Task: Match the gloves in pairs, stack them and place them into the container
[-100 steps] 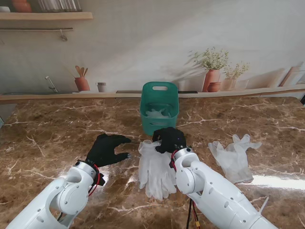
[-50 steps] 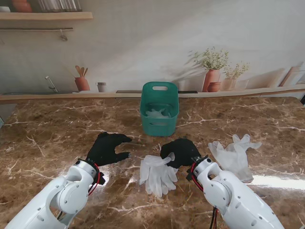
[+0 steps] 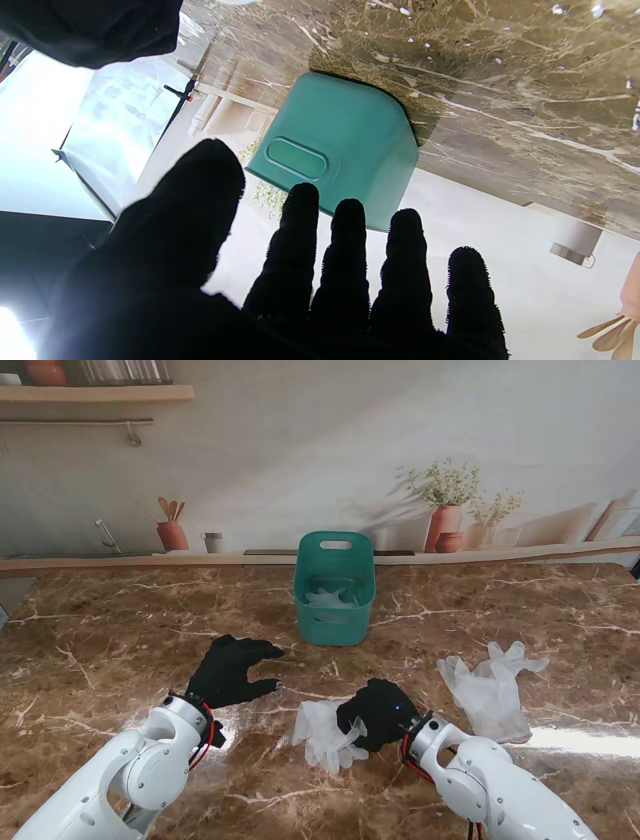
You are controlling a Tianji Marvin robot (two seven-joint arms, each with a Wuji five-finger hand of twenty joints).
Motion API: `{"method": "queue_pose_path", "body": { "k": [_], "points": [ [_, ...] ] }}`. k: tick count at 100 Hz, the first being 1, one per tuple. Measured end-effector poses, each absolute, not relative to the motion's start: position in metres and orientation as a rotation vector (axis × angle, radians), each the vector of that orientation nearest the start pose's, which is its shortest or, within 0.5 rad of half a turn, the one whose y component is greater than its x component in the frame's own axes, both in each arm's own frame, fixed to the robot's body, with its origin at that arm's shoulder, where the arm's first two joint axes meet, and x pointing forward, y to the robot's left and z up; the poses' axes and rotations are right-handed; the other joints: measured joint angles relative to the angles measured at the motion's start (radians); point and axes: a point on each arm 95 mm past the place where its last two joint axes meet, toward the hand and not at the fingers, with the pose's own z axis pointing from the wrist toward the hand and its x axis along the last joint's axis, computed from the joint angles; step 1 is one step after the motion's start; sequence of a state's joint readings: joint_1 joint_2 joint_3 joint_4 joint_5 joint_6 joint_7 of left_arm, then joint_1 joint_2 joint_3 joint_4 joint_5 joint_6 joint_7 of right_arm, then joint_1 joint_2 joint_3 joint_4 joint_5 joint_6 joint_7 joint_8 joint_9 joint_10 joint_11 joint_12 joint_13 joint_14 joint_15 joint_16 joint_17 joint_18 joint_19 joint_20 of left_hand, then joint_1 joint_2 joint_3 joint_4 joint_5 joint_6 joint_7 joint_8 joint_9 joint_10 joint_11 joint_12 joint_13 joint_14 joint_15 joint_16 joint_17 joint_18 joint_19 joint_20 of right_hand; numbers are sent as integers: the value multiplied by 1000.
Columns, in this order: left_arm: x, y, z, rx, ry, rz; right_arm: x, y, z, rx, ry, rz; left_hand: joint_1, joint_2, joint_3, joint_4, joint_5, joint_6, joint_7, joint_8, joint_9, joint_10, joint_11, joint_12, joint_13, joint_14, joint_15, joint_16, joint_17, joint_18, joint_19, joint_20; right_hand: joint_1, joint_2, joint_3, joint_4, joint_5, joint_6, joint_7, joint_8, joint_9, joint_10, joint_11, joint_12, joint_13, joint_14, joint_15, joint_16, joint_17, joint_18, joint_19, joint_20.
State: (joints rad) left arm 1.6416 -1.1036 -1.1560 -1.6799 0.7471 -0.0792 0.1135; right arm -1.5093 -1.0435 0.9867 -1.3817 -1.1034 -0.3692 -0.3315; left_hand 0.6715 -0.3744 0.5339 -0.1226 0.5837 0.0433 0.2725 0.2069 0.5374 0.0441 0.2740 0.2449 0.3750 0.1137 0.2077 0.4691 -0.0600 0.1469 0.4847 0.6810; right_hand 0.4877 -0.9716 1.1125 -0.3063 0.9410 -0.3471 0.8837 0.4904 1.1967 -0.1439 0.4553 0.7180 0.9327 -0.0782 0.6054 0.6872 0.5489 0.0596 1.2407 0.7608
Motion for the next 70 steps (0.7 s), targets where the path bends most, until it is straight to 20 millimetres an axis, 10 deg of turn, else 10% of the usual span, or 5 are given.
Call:
{"method": "queue_pose_path", "body": {
  "k": [6, 15, 37, 56, 70],
  "points": [
    [367, -39, -323, -1368, 1388, -1814, 360, 36, -392, 870, 1870, 1741, 0, 0, 0, 0, 0, 0, 0, 0, 0, 0, 0, 0, 0, 0, 0, -2, 0, 0, 0, 0, -98, 75, -15, 3, -4, 48, -140, -24, -69, 4, -32, -74, -63, 1, -39, -13, -51, 0, -60, 23],
    [366, -38, -323, -1367, 1387, -1814, 354, 32, -383, 905, 1998, 1685, 0, 0, 0, 0, 0, 0, 0, 0, 0, 0, -1, -1, 0, 0, 0, -3, 0, 0, -1, 3, -195, 175, -69, 114, -12, 98, -319, 42, -136, 16, -78, -119, -132, 3, -93, -29, -107, 0, -131, 37],
    [365, -34, -321, -1366, 1371, -1809, 343, 28, -347, 824, 1885, 1802, 0, 0, -15, 0, 0, 0, 0, 0, 0, 0, -1, -1, 0, 0, -10, -3, 0, 0, -1, 12, -214, 341, -213, 174, -15, 111, -361, 69, -165, 24, -98, -141, -141, 10, -98, -43, -111, 4, -180, 61],
    [361, -28, -317, -1354, 1344, -1811, 347, 37, -327, 746, 1781, 1900, 0, 0, -16, 0, 0, 0, 0, 0, 0, 0, -1, -1, 0, 0, -10, -3, 0, 0, -1, 18, -48, 188, 58, 125, -82, 106, -129, -159, -137, 25, -90, -116, -43, 10, -128, -73, -37, 14, -194, 9],
    [357, -23, -313, -1345, 1322, -1808, 362, 56, -321, 630, 1837, 1877, 0, 0, -16, 6, 0, 0, 0, 0, 0, 0, -1, -1, 0, 0, -11, -3, 0, 0, -1, 25, 72, 167, 152, 115, -79, 110, -297, -87, -140, 13, -133, -114, -33, -2, -204, -136, -14, 2, -255, -85]
  ]
}}
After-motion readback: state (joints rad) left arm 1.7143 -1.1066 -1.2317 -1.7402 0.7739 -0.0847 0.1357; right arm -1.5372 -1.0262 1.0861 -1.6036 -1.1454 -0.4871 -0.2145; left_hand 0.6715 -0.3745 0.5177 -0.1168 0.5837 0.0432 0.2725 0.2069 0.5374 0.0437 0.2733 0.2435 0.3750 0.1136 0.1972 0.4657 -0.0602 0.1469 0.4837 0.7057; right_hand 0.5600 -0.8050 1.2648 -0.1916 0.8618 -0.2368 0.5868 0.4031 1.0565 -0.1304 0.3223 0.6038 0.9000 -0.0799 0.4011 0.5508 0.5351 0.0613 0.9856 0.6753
